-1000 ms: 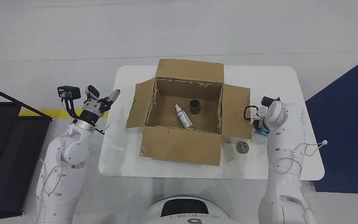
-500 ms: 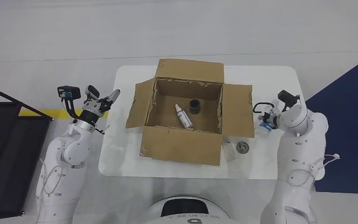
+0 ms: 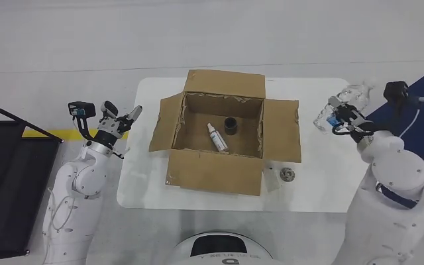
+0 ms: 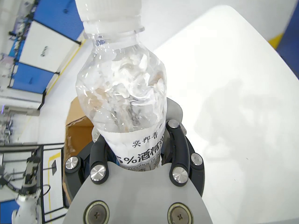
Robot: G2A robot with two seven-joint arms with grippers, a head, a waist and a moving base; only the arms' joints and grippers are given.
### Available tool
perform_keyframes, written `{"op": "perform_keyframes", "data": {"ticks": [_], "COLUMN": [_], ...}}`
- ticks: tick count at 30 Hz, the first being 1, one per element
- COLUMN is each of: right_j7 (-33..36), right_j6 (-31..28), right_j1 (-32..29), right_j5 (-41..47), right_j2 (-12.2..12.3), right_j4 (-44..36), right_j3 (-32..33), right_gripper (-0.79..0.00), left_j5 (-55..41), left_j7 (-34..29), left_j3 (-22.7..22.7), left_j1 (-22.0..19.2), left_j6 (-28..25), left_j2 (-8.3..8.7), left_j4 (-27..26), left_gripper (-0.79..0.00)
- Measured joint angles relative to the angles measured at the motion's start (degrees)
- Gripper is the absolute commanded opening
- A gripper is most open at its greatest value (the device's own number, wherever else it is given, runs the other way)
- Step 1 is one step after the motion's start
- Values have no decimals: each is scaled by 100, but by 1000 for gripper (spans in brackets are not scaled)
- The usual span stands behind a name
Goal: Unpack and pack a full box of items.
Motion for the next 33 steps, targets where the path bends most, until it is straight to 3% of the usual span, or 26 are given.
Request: {"op": "perform_keyframes", "data": {"ticks": [4, 8, 15, 20, 25, 33], "right_j7": [315, 638, 1055, 1477, 1674, 1720], "right_j6": [-291, -306, -366, -389, -570, -1696], "right_j1": [402, 1118, 1953, 2109, 2007, 1854], "right_j5": [-575, -1353, -2150, -2361, -2444, -2524], "right_j2": [51, 63, 17, -1, 27, 96], "right_j4": [-25, 550, 1761, 2345, 2614, 2935], "right_j3": [-990, -2219, -3694, -4159, -4222, -4544], "right_gripper": [-785, -785, -785, -785, -785, -785], "left_j5": [0, 0, 0, 0, 0, 0], "left_j7": [0, 0, 0, 0, 0, 0], "left_j3": [0, 0, 0, 0, 0, 0], "left_j1": [0, 0, 0, 0, 0, 0], "left_j6": [0, 0, 0, 0, 0, 0], "left_j2": [0, 0, 0, 0, 0, 0], "left_j4": [0, 0, 0, 0, 0, 0], "left_gripper": [0, 0, 0, 0, 0, 0]}}
